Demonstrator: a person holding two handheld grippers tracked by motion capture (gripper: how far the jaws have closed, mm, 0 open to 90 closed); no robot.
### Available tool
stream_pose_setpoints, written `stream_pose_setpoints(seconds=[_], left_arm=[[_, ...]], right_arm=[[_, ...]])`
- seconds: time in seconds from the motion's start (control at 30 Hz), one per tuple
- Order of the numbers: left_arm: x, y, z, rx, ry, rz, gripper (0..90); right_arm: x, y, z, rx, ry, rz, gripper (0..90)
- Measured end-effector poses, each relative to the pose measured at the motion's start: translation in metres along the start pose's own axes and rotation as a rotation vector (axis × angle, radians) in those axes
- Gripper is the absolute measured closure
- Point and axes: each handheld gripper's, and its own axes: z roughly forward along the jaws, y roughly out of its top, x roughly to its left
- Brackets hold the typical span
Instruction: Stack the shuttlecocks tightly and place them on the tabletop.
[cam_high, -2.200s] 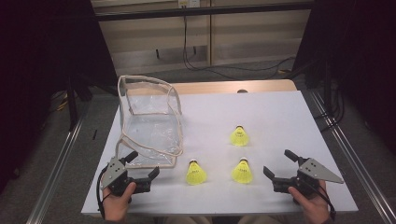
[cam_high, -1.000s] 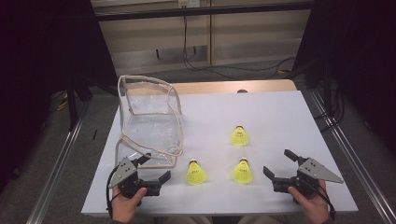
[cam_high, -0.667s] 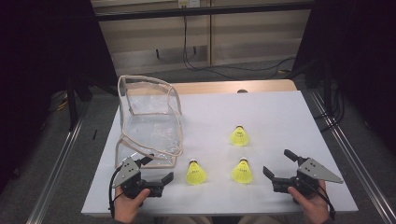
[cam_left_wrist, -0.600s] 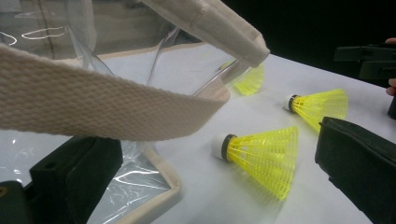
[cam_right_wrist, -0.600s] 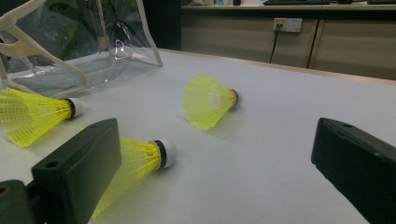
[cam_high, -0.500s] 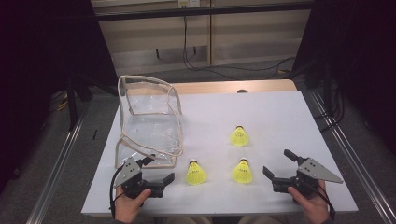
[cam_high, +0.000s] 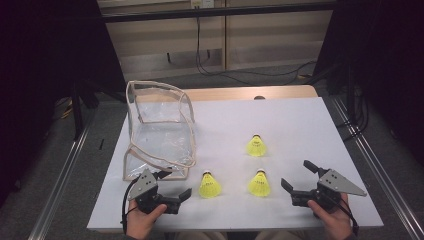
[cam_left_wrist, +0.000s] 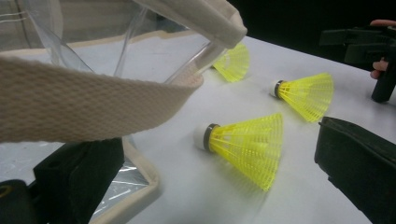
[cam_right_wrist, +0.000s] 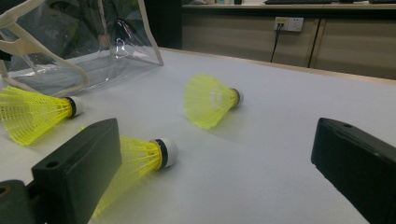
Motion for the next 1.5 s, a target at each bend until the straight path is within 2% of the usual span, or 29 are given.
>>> stream_pose_setpoints(seconds=[1.13,1.5], left_arm=[[-0.015,0.001,0.025,0.108,-0.094,0.012,2.8],[-0.02,0.001,0.032,0.139,-0.102,0.002,3.1]], right_arm=[[0.0,0.0,0.001,-0.002,0.004,-0.005,1.2],[0.001,0.0,0.002,-0.001,0.008,-0.005,1.4]])
